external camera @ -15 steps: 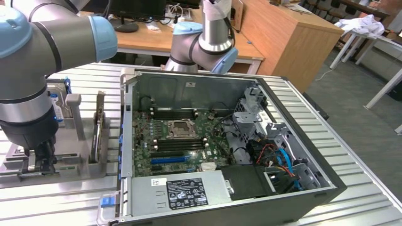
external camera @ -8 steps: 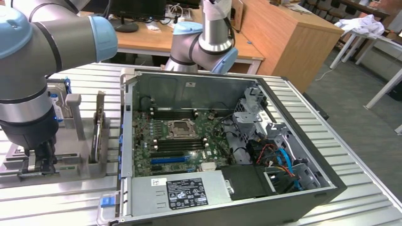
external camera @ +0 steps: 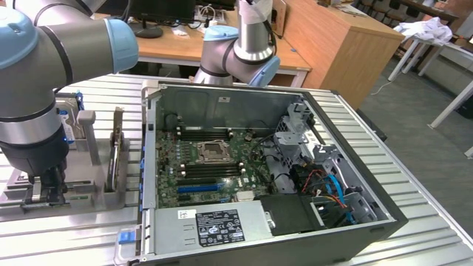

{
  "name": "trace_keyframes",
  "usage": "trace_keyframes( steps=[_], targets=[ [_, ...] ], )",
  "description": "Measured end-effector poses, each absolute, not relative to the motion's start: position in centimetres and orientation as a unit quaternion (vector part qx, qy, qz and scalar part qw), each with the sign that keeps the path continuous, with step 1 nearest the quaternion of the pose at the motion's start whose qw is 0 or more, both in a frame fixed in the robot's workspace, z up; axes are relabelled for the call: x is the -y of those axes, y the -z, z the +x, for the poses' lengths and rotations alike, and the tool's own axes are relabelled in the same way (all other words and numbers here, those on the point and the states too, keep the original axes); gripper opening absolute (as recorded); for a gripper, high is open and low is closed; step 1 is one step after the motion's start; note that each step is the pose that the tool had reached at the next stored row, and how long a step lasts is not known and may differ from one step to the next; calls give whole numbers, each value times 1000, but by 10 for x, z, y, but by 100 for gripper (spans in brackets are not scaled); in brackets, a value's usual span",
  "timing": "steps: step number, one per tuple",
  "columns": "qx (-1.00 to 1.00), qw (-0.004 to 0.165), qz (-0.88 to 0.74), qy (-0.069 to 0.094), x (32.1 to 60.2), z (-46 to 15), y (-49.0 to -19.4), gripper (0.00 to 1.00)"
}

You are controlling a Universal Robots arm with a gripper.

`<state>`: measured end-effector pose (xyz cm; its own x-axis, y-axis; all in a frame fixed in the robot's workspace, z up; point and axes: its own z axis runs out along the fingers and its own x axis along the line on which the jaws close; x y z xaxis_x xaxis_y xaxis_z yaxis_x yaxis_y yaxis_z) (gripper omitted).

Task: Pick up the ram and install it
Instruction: 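Pick up the ram and move it above insertion slot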

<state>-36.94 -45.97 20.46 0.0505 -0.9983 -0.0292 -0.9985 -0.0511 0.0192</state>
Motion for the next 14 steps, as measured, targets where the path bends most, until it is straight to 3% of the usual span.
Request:
trace_keyframes(
  steps=[14],
  targets=[
    [-689, 3, -725, -17, 463, -369, -205, 30]
  ],
)
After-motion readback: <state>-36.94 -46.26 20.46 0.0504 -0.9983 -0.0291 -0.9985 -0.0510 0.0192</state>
